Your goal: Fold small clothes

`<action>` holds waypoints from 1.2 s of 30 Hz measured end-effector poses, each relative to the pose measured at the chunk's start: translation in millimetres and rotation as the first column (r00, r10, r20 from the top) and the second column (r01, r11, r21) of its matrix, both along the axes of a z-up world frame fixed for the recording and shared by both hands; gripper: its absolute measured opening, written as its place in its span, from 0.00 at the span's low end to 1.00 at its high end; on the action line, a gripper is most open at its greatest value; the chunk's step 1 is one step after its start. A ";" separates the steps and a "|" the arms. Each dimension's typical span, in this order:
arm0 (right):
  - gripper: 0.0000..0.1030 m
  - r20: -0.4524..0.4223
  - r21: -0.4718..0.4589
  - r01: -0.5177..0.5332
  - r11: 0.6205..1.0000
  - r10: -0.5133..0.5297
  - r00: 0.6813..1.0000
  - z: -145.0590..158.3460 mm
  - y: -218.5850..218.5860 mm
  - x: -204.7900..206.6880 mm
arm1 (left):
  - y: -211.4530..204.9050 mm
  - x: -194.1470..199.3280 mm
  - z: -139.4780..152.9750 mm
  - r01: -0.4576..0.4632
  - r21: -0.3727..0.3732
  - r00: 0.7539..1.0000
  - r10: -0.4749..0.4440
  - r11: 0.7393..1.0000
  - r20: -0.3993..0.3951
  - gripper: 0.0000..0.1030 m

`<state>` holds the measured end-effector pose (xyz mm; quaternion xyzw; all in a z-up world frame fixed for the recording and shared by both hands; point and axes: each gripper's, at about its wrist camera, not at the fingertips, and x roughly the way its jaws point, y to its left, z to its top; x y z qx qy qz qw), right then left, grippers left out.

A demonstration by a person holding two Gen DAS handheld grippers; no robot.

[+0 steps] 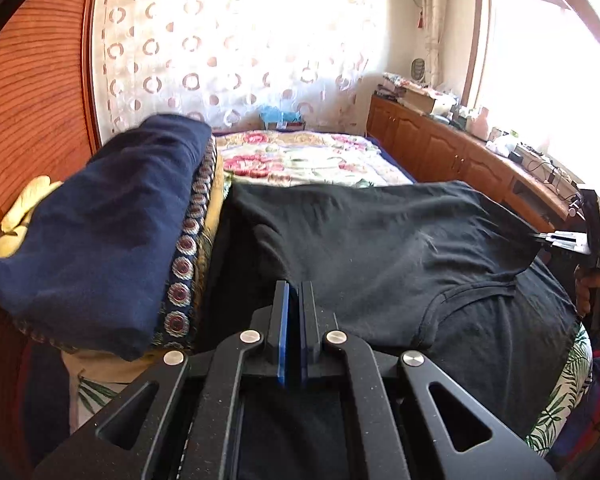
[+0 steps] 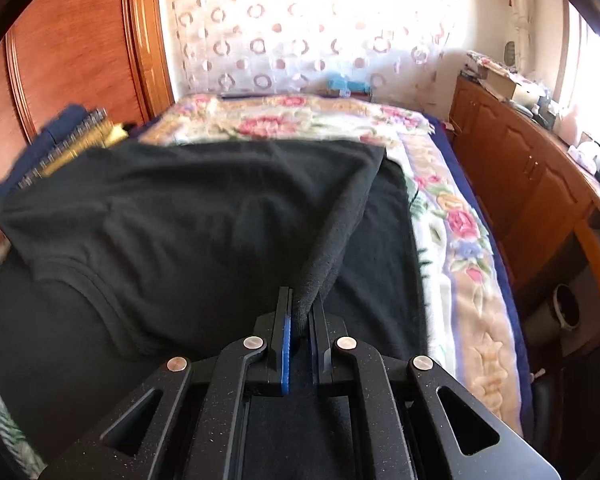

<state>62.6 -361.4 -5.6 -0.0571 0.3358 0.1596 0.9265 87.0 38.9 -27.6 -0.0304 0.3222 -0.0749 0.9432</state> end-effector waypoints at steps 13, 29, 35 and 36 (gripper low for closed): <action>0.06 0.083 0.040 -0.057 0.998 0.053 0.995 36.5 -26.6 -72.1 | 9.9 -79.3 24.1 0.029 -0.009 0.998 -0.029 1.000 0.049 0.05; 0.06 -0.043 0.036 -0.032 0.999 0.034 0.999 -16.8 -38.9 -89.7 | 2.8 -109.2 -36.2 0.010 0.028 0.995 -0.007 1.000 -0.102 0.05; 0.06 -0.046 -0.016 -0.011 1.000 0.010 0.999 -25.6 -29.7 -78.4 | -0.5 -111.5 -41.9 0.004 0.044 0.993 0.001 0.999 -0.116 0.07; 0.07 -0.040 -0.025 -0.009 1.000 0.008 0.999 -23.2 -27.7 -77.4 | -1.0 -111.7 -41.9 0.001 0.045 0.993 0.004 0.999 -0.117 0.11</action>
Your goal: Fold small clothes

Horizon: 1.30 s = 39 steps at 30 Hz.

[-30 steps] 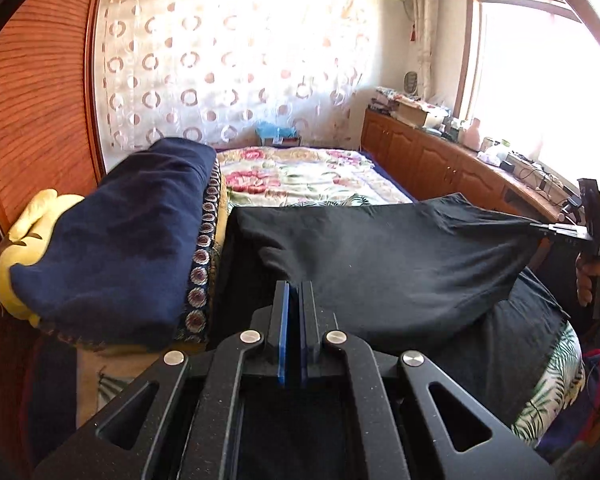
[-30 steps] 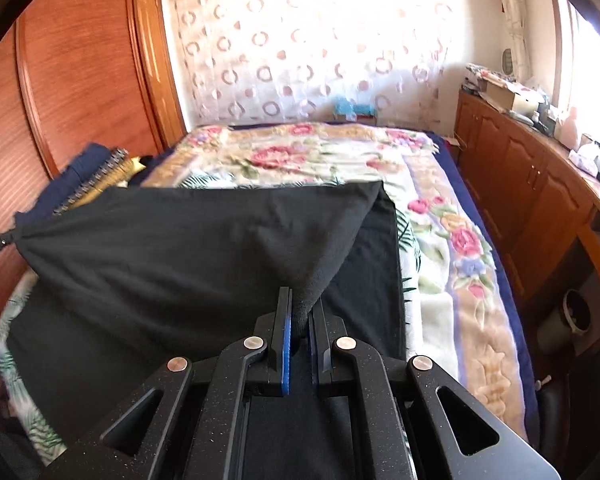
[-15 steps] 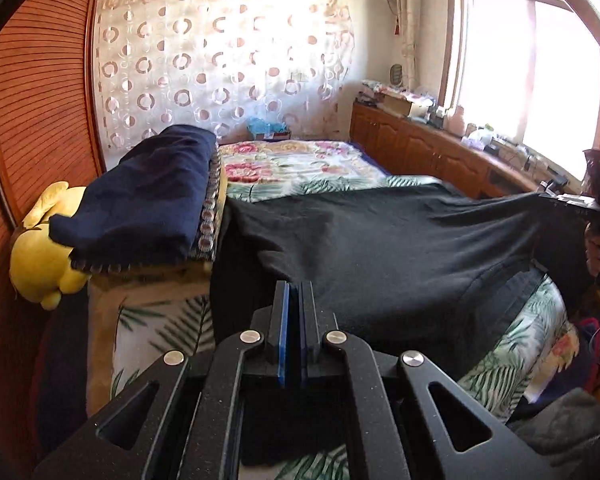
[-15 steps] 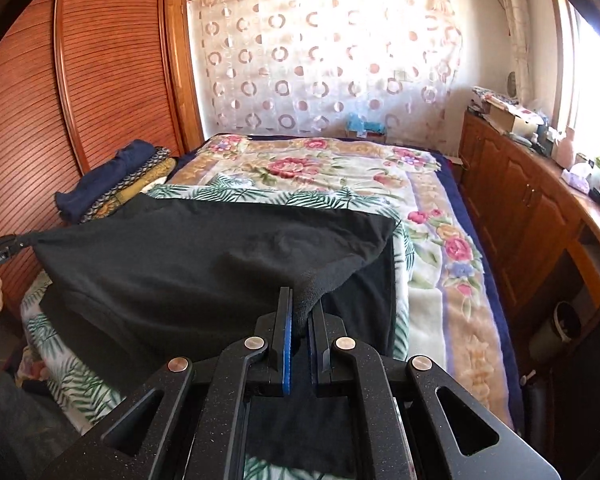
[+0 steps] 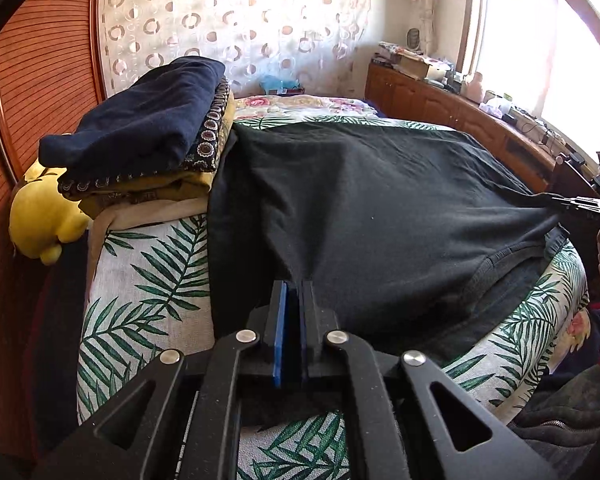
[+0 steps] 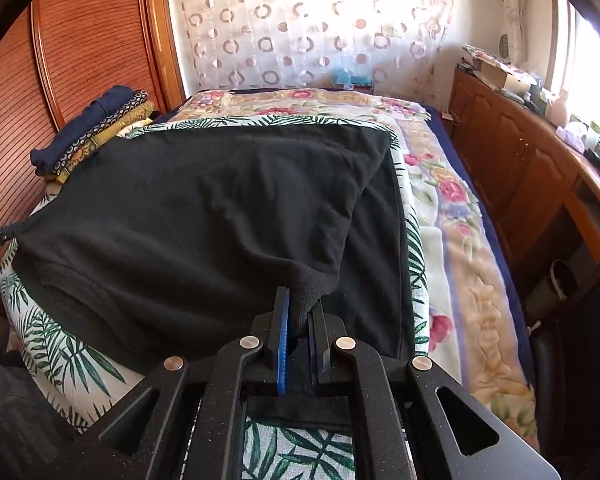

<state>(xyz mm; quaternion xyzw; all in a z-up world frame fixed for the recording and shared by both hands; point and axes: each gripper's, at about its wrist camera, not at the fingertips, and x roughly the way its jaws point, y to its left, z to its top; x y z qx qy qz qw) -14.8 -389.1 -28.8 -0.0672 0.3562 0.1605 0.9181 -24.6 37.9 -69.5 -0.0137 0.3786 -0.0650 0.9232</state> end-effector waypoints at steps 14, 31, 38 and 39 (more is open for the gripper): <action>0.42 0.150 -0.016 -0.033 0.999 0.035 0.988 27.9 47.2 9.5 | 9.3 10.8 4.9 -0.055 0.001 0.998 0.055 0.998 0.030 0.81; 0.49 -0.017 0.001 -0.145 0.989 0.145 0.989 -44.4 98.7 70.5 | 26.0 20.9 -21.0 -0.098 -0.015 0.995 0.097 0.995 -0.038 0.81; 0.49 -0.008 -0.010 -0.141 0.990 0.141 0.990 -43.6 106.8 80.0 | 30.3 19.0 -31.0 -0.095 -0.083 0.993 0.089 0.992 -0.076 0.81; 0.49 -0.009 -0.007 -0.140 0.990 0.140 0.990 -43.9 106.8 82.2 | 30.2 18.2 -31.7 -0.094 -0.089 0.993 0.087 0.992 -0.075 0.80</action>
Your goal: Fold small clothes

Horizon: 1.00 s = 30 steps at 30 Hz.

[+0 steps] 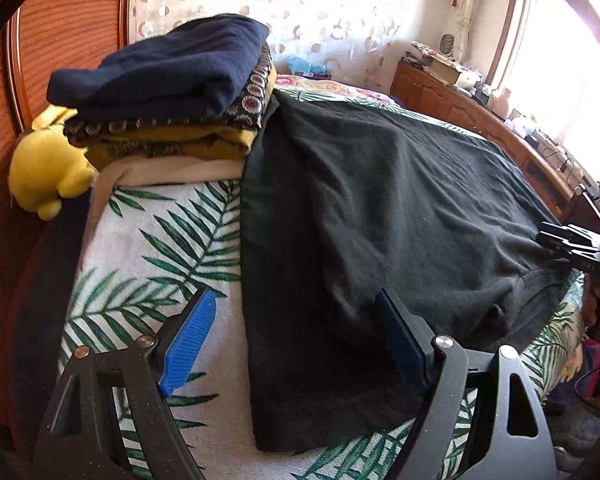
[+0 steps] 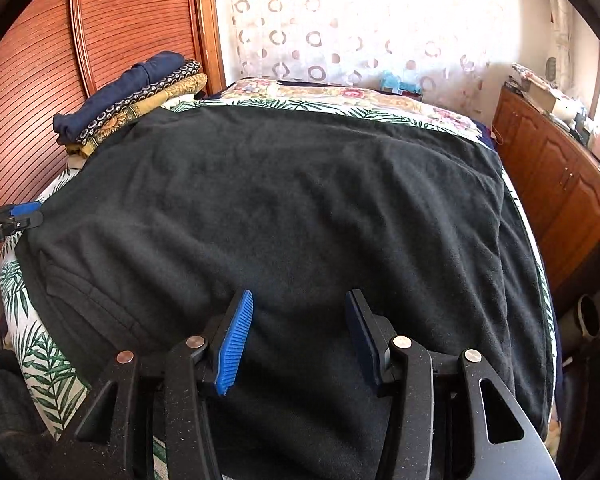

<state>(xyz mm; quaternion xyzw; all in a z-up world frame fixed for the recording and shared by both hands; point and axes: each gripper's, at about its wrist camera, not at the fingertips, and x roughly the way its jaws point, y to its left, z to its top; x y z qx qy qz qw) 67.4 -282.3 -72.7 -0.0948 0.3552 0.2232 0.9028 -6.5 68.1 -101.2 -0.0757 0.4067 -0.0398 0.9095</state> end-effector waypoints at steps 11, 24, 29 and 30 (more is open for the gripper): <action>0.56 0.004 -0.037 -0.017 0.999 0.017 1.000 -1.5 10.8 -6.1 | -10.0 1.8 1.4 0.071 -0.025 0.997 -0.072 0.997 -0.001 0.58; 0.57 -0.005 -0.006 -0.018 1.000 0.018 1.000 -0.6 0.9 -12.7 | -43.5 17.9 34.9 0.200 -0.051 0.977 -0.195 0.979 0.084 0.11; 0.57 -0.007 0.083 0.026 0.996 -0.025 1.000 12.8 -22.5 -19.8 | -84.0 41.3 67.3 0.313 -0.075 0.940 -0.298 0.947 0.165 0.11; 0.57 0.007 0.086 0.033 0.996 -0.033 0.999 17.3 -26.3 -23.8 | -96.8 47.0 73.5 0.339 -0.065 0.929 -0.324 0.938 0.178 0.11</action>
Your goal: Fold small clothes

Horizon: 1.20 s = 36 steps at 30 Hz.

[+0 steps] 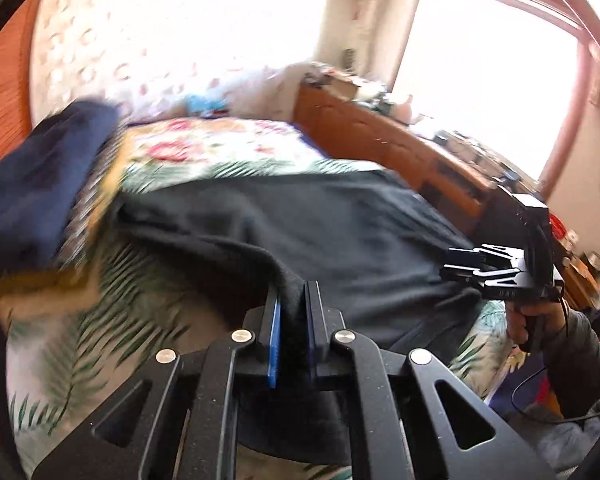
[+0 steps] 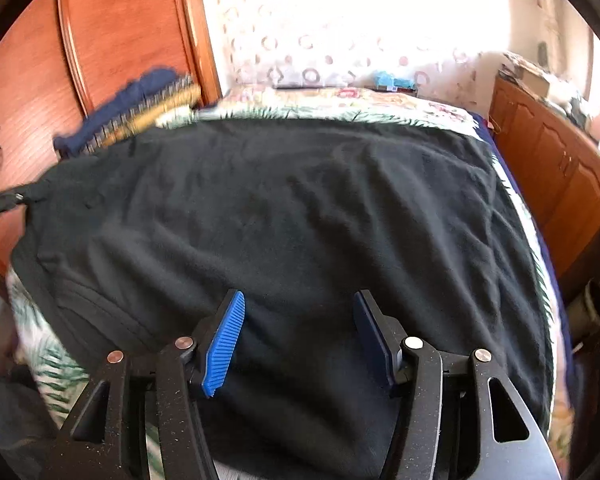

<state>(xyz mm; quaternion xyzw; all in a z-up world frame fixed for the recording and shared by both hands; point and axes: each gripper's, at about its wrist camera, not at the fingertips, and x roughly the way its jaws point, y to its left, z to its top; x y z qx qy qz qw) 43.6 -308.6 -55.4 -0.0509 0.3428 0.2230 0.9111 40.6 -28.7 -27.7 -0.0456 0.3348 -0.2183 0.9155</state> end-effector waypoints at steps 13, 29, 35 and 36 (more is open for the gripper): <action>0.57 0.114 0.031 0.119 0.992 -0.121 0.986 37.0 -66.3 -52.6 | -127.1 46.5 52.3 0.268 0.000 0.959 -0.267 0.963 0.093 0.10; 0.57 0.090 0.064 0.097 0.993 -0.102 0.991 37.6 -65.5 -66.7 | -146.9 48.1 34.8 0.268 0.073 0.961 -0.272 0.961 0.054 0.78; 0.57 0.062 0.065 0.043 0.997 -0.047 0.997 34.9 -44.0 -48.3 | -102.6 40.4 25.7 0.144 0.090 0.986 -0.151 0.985 0.074 0.79; 0.57 0.058 0.062 0.029 0.998 -0.032 0.998 34.1 -38.6 -44.9 | -94.8 38.7 24.0 0.123 0.090 0.989 -0.130 0.988 0.076 0.79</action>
